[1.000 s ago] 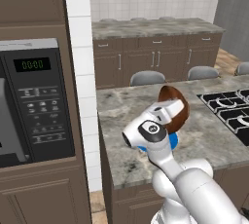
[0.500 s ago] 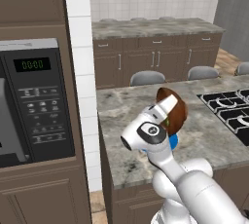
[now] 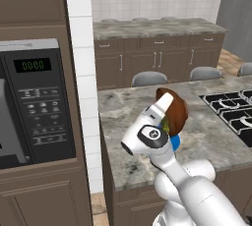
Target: Place the chicken drumstick on the plate and place the cucumber on the same plate.
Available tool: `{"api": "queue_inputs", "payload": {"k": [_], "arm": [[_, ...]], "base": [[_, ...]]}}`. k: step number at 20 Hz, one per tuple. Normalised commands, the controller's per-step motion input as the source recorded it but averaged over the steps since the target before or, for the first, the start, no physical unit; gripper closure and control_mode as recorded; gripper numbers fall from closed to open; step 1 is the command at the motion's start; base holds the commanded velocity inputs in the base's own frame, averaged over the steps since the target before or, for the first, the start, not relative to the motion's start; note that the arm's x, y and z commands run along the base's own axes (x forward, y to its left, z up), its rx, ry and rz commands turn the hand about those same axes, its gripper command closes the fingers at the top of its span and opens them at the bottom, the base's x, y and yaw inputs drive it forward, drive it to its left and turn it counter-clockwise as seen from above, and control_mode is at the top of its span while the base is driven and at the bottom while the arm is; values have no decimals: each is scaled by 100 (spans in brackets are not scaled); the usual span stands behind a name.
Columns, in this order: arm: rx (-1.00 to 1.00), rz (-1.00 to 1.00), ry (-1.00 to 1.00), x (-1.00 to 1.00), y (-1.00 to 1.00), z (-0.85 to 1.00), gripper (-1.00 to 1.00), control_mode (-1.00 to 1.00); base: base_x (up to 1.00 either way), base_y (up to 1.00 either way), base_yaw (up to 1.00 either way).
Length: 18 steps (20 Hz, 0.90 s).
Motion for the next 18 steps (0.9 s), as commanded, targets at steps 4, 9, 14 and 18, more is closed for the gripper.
{"api": "queue_inputs", "payload": {"k": [4,9,14,18], "arm": [[-24,14,8,0,-35,-35,100,-100],[-21,13,8,0,-38,-37,100,-100],[-11,10,3,0,-35,-25,100,-100],[-2,8,0,0,-38,-7,100,-100]], "base": [[0,0,0],[0,0,0],[0,0,0],[0,0,0]]}}
